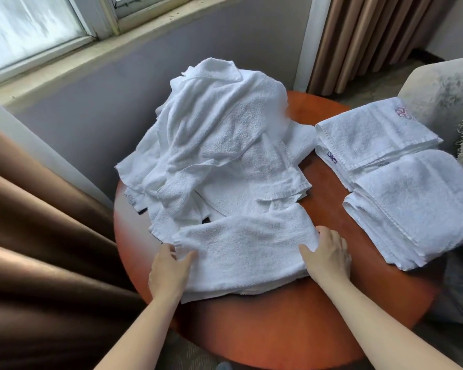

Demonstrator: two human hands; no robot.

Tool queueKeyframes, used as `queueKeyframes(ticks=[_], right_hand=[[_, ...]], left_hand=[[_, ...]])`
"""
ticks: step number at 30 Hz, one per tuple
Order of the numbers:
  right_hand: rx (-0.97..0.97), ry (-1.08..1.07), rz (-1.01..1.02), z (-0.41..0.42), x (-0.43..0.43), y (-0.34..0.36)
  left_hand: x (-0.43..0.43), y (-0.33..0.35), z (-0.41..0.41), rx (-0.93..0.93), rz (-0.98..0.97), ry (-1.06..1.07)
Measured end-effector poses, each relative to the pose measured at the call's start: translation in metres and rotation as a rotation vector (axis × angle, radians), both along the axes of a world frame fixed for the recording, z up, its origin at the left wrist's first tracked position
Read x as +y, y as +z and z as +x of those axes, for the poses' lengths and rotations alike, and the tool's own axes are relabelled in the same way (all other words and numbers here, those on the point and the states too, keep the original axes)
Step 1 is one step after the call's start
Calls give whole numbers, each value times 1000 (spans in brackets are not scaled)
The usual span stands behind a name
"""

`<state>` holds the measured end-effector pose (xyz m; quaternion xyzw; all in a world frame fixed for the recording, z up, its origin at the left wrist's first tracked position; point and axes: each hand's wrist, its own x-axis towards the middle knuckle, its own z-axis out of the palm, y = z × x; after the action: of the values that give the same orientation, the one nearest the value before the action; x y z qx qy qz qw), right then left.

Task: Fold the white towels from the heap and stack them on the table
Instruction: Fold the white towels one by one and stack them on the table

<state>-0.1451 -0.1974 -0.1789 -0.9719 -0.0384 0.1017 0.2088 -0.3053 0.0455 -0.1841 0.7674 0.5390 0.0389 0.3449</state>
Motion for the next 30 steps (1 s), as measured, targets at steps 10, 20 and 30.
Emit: queueKeyframes(ticks=[10,20,30], right_hand=[[223,-161,82,8,8,-2],[154,-238,239,43,-5,38],[-414,213,25,20,32,87]], left_hand=[[4,0,11,-215,-335,205],[-25,1,11,-463,-945,258],[-81,-3,43,-494,-1021,280]])
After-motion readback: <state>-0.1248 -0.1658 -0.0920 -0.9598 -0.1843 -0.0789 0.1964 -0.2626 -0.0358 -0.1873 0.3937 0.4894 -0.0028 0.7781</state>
